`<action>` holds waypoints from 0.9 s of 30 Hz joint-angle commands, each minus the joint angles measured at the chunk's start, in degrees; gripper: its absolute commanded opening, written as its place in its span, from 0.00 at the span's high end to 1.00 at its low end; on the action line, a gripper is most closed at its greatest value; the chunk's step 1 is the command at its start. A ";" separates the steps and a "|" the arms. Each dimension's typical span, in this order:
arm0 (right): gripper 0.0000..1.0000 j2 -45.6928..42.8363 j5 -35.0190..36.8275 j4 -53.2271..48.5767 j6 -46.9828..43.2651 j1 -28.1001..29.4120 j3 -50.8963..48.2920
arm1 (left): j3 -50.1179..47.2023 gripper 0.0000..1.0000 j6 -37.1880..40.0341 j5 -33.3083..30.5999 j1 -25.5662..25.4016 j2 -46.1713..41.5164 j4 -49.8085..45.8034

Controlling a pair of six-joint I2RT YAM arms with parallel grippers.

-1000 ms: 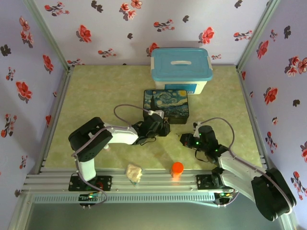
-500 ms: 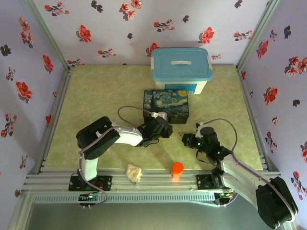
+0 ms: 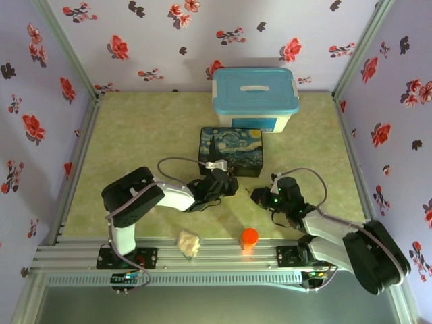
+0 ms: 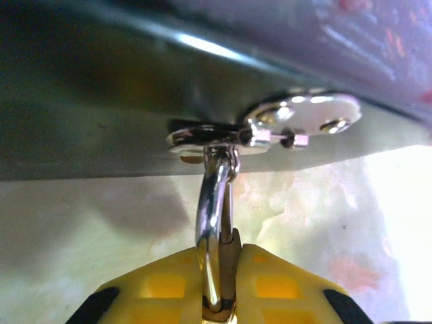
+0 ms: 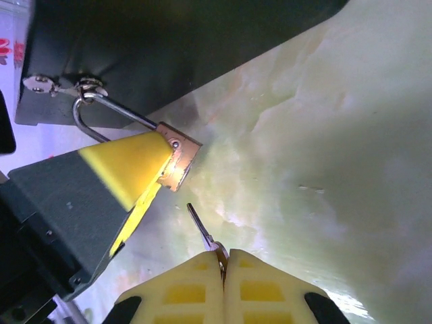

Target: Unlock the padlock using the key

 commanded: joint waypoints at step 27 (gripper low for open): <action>1.00 32.00 -13.75 19.58 -4.86 -6.37 16.93 | -11.46 1.00 -8.34 -2.19 1.84 -8.60 14.47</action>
